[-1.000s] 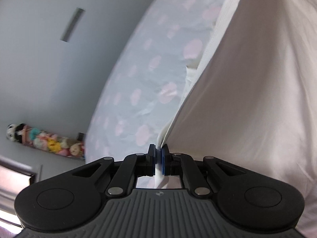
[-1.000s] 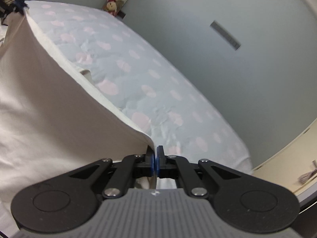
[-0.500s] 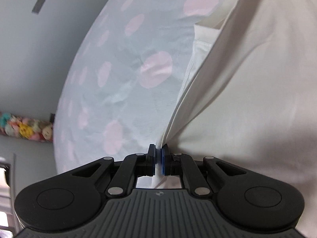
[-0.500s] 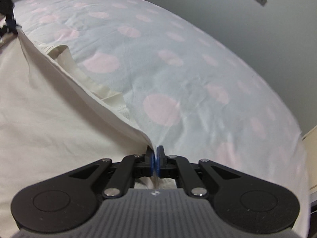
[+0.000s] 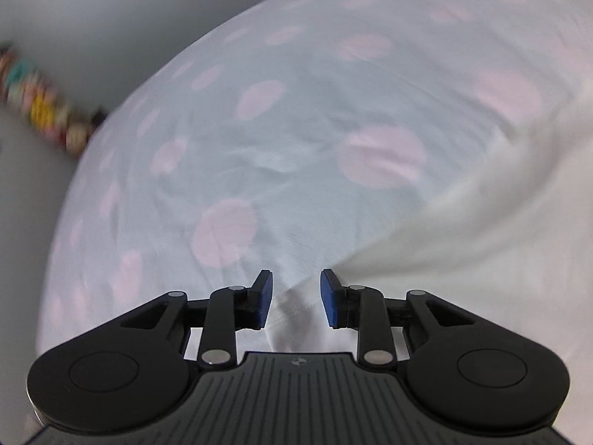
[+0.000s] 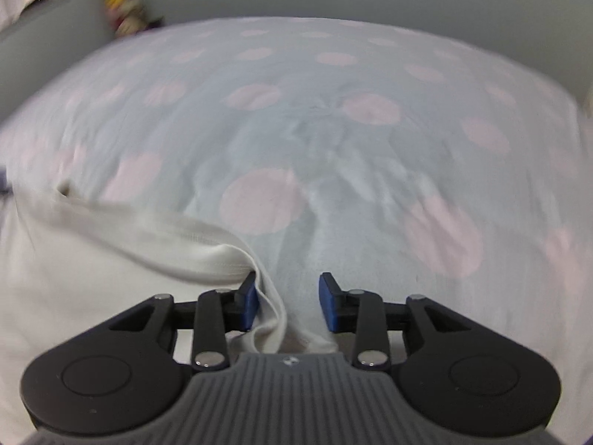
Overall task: Fold clothes
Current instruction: 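Lower the hem onto the shirt body with both grippers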
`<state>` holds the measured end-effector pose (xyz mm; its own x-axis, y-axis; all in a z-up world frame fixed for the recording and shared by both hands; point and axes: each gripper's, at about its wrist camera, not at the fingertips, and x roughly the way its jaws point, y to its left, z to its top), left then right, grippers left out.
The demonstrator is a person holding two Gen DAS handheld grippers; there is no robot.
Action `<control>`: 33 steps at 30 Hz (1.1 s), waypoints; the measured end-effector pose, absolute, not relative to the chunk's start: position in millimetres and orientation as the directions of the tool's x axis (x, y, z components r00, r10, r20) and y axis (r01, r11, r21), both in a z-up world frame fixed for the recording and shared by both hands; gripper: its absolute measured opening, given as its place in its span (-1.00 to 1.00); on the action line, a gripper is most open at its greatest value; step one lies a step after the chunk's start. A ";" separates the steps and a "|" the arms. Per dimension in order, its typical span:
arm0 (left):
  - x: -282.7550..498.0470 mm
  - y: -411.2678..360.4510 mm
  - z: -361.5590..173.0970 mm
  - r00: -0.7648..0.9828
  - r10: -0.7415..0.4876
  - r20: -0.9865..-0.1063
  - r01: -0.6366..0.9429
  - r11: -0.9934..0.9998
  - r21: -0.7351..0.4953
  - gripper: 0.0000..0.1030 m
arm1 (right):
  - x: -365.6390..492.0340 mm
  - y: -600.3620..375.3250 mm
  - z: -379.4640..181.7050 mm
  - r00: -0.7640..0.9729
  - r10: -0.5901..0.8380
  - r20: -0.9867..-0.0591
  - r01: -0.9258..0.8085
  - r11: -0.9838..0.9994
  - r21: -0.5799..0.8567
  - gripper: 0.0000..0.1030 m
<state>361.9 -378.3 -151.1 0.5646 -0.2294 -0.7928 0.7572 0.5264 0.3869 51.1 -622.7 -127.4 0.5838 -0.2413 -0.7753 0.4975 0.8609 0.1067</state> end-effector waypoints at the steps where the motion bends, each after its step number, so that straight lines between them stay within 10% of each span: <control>1: 365.2 -375.4 -145.5 0.569 -0.233 -0.789 0.748 0.546 0.378 -0.49 | 48.3 -626.7 -124.8 0.592 -0.234 -0.772 0.520 0.842 0.144 -0.27; 6: 359.7 -358.0 -120.7 0.573 -0.267 -0.775 0.714 0.626 0.312 -0.16 | 32.7 -633.5 -108.8 0.590 -0.312 -0.745 0.600 0.787 0.147 -0.23; 23: 370.8 -290.6 -153.8 0.451 -0.404 -0.796 0.588 0.805 -0.075 -0.18 | -4.9 -616.2 -113.8 0.687 -0.223 -0.692 0.607 0.700 0.377 -0.13; 27: 370.7 -293.2 -158.1 0.458 -0.400 -0.794 0.588 0.806 -0.067 -0.62 | 1.8 -620.9 -121.4 0.655 -0.251 -0.712 0.635 0.694 0.339 -0.93; 33: 365.6 -296.1 -156.9 0.491 -0.383 -0.782 0.600 0.800 -0.015 -0.92 | 2.9 -645.2 -135.3 0.577 -0.323 -0.750 0.687 0.689 0.231 -0.92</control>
